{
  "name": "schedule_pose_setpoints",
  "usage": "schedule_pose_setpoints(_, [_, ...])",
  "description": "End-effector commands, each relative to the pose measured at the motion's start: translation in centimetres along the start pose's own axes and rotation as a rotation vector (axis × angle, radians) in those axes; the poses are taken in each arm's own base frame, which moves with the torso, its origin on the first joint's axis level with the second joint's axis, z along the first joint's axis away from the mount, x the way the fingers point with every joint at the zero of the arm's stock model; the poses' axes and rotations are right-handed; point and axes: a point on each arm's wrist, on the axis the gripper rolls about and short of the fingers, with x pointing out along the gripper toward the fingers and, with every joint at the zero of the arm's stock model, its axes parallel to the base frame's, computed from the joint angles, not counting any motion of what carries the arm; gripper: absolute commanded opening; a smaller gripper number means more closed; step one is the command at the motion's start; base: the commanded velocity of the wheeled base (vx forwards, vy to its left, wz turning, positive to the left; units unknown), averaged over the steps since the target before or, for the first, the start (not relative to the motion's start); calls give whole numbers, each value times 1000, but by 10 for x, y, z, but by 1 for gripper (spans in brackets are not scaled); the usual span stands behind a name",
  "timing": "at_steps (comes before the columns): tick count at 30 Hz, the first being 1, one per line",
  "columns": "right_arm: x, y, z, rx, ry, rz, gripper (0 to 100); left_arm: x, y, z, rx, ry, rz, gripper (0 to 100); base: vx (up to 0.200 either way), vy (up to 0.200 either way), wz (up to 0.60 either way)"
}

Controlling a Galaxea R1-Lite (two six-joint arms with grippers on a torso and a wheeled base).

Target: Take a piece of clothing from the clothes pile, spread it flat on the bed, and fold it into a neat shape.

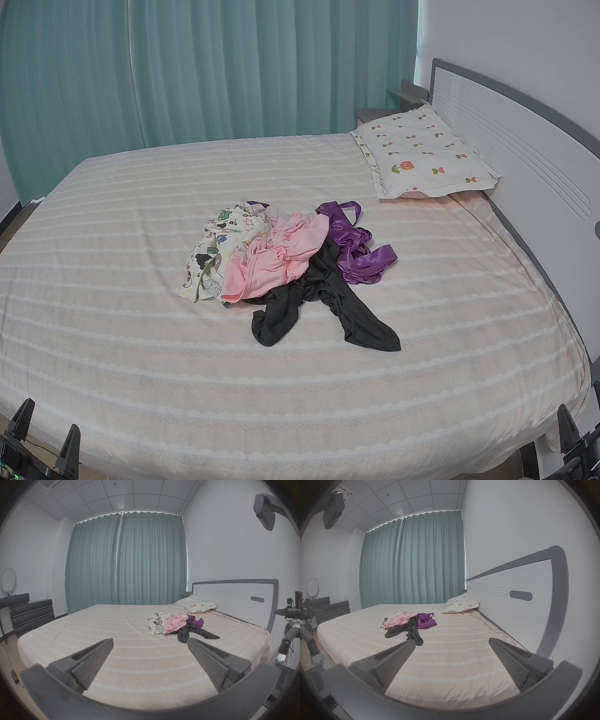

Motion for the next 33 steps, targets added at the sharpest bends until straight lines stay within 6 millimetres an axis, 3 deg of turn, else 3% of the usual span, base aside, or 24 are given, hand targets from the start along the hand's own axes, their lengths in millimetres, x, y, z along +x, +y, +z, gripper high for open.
schedule_pose_setpoints(1, [-6,1,43,50,-99,41,100,1,0,-5,-1,9,1,100,0,0,0])
schedule_pose_setpoints(2, [-6,1,43,50,-99,41,100,1,0,-5,-1,9,1,100,0,0,0])
schedule_pose_setpoints(3, [-3,2,79,121,-94,104,100,1,0,-5,-2,9,1,100,0,0,0])
schedule_pose_setpoints(7, [22,3,90,117,43,157,100,1,0,-5,-2,9,1,100,0,0,0])
schedule_pose_setpoints(8, [37,4,90,123,127,163,100,1,0,-5,-2,9,1,100,0,0,0])
schedule_pose_setpoints(11, [57,5,86,136,253,183,100,1,0,-5,-2,9,1,100,0,0,0])
schedule_pose_setpoints(13, [84,7,82,171,395,194,100,1,0,-5,-2,9,1,100,0,0,0])
schedule_pose_setpoints(15, [93,8,81,190,432,195,100,1,0,-5,-2,9,1,100,0,0,0])
schedule_pose_setpoints(19, [142,22,69,241,575,248,100,1,0,-5,-2,9,1,100,0,0,0])
schedule_pose_setpoints(20, [142,22,69,241,575,248,100,1,0,-5,-2,9,1,100,0,0,0])
schedule_pose_setpoints(21, [167,31,59,283,627,259,100,1,0,-5,-2,9,1,100,0,0,0])
schedule_pose_setpoints(27, [235,62,32,461,691,231,100,1,0,-5,-2,9,1,100,0,0,0])
schedule_pose_setpoints(28, [235,62,32,461,691,231,100,1,0,-5,-2,9,1,100,0,0,0])
schedule_pose_setpoints(31, [265,79,9,505,745,207,100,1,0,-5,-2,9,1,100,0,0,0])
schedule_pose_setpoints(33, [271,84,4,514,756,202,100,1,0,-5,-2,9,1,100,0,0,0])
